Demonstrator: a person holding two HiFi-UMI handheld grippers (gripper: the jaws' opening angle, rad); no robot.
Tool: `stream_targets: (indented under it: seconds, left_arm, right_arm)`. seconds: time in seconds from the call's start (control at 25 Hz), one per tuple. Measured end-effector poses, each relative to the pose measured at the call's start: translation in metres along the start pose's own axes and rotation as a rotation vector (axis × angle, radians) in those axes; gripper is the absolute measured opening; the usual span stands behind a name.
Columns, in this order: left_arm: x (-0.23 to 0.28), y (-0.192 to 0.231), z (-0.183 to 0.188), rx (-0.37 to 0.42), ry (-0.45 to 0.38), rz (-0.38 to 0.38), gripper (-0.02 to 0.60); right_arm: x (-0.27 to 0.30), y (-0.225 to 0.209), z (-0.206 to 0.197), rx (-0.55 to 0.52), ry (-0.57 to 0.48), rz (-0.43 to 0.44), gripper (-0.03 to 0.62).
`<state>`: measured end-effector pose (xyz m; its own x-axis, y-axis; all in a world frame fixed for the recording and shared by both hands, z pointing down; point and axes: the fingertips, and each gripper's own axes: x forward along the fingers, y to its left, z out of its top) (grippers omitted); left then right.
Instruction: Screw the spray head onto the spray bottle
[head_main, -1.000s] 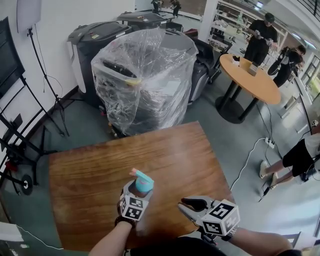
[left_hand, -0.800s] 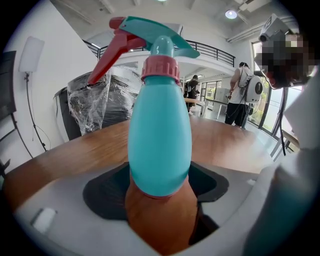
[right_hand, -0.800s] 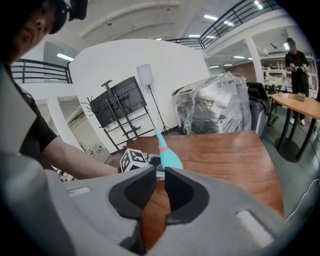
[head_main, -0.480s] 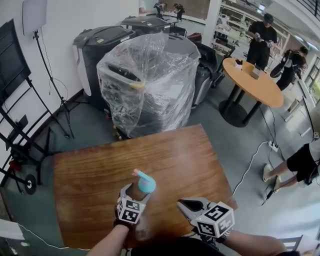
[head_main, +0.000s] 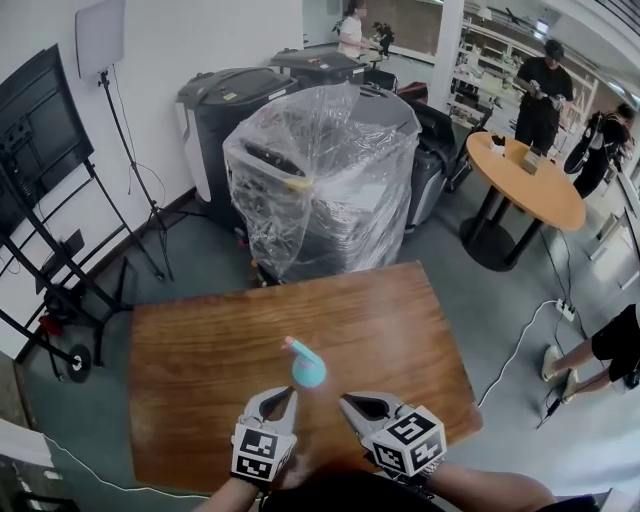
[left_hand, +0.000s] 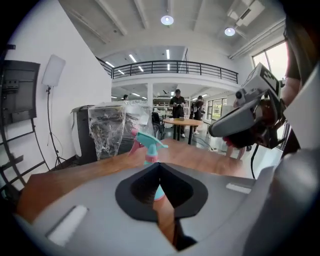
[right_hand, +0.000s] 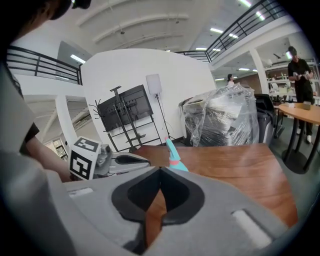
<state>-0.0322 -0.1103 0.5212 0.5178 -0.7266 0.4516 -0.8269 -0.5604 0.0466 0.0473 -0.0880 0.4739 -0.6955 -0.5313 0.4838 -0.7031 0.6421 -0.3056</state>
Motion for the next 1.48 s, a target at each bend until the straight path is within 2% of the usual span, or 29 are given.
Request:
stream_targets:
  seconds: [0.12,0.28,0.64,1.48]
  left_arm:
    - [-0.012,-0.012,0.022,-0.013,-0.053,-0.016,0.011]
    - [-0.021,-0.027,0.035,-0.071,-0.078,-0.059,0.012]
    - [-0.025,-0.044,0.043,-0.066,-0.062,-0.082,0.015]
    - [-0.026,-0.04,0.039,-0.08,-0.055,-0.07,0.015]
  right_arm:
    - [0.006,0.005,0.004,-0.022,-0.021,0.007,-0.008]
    - [0.012,0.009,0.005,-0.041,-0.038,0.008,-0.009]
    - [0.012,0.016,0.008,-0.069,-0.053,0.008,-0.009]
    - [0.013,0.02,0.009,-0.09,-0.046,0.012,-0.009]
